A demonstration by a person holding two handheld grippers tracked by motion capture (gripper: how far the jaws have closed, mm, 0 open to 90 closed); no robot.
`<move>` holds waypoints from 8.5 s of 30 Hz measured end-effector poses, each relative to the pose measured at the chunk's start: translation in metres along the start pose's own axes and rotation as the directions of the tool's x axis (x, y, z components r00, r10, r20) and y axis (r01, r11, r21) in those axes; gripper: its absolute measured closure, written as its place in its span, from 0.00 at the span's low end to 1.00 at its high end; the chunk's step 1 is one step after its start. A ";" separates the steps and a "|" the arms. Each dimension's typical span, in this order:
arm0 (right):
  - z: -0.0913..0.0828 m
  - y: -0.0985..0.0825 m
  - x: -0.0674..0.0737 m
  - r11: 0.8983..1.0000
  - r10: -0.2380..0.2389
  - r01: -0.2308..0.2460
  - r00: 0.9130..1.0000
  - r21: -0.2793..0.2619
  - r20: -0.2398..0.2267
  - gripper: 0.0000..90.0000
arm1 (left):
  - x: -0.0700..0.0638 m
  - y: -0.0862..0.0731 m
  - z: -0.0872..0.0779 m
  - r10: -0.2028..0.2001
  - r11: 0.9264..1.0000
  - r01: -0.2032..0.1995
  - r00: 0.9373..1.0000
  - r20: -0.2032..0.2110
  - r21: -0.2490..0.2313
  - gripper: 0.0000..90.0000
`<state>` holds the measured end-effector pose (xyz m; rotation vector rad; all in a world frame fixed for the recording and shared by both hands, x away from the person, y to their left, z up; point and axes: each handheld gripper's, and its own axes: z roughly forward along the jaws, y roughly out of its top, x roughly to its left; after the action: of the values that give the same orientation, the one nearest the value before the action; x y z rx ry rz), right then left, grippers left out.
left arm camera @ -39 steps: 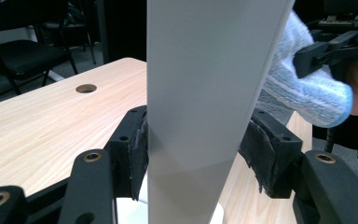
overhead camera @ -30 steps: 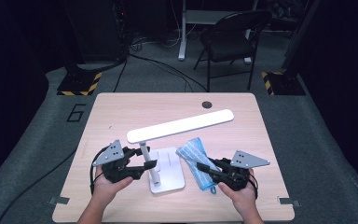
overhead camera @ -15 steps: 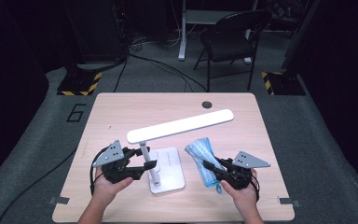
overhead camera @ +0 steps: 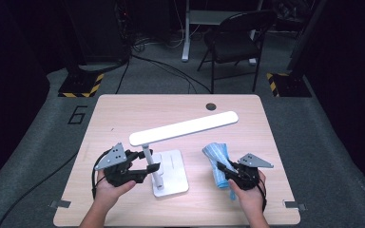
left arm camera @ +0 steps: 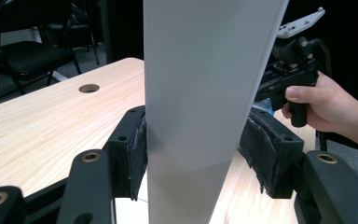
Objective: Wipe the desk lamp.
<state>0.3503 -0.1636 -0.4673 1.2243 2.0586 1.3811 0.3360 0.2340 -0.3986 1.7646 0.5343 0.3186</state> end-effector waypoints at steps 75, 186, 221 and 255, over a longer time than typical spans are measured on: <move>0.010 0.006 0.034 0.983 -0.147 0.139 0.987 0.122 0.066 0.66 | -0.001 0.003 -0.003 -0.018 0.999 0.016 0.999 0.046 0.036 0.48; 0.073 -0.014 0.112 0.943 -0.253 0.301 0.926 0.144 -0.282 0.68 | -0.020 0.014 0.034 -0.007 0.996 -0.007 0.987 0.158 0.087 0.53; 0.067 -0.011 0.096 0.975 -0.167 0.188 0.971 0.117 -0.169 0.55 | -0.035 0.025 0.076 0.012 0.994 -0.020 0.997 0.071 0.104 0.80; 0.074 -0.004 0.101 0.960 -0.232 0.256 0.953 0.112 -0.193 0.58 | -0.012 -0.006 0.030 -0.071 0.994 0.068 0.997 0.032 0.091 0.51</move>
<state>0.3445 -0.0404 -0.4889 0.8824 2.3693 1.2924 0.3394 0.2038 -0.4116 1.8309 0.5912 0.2174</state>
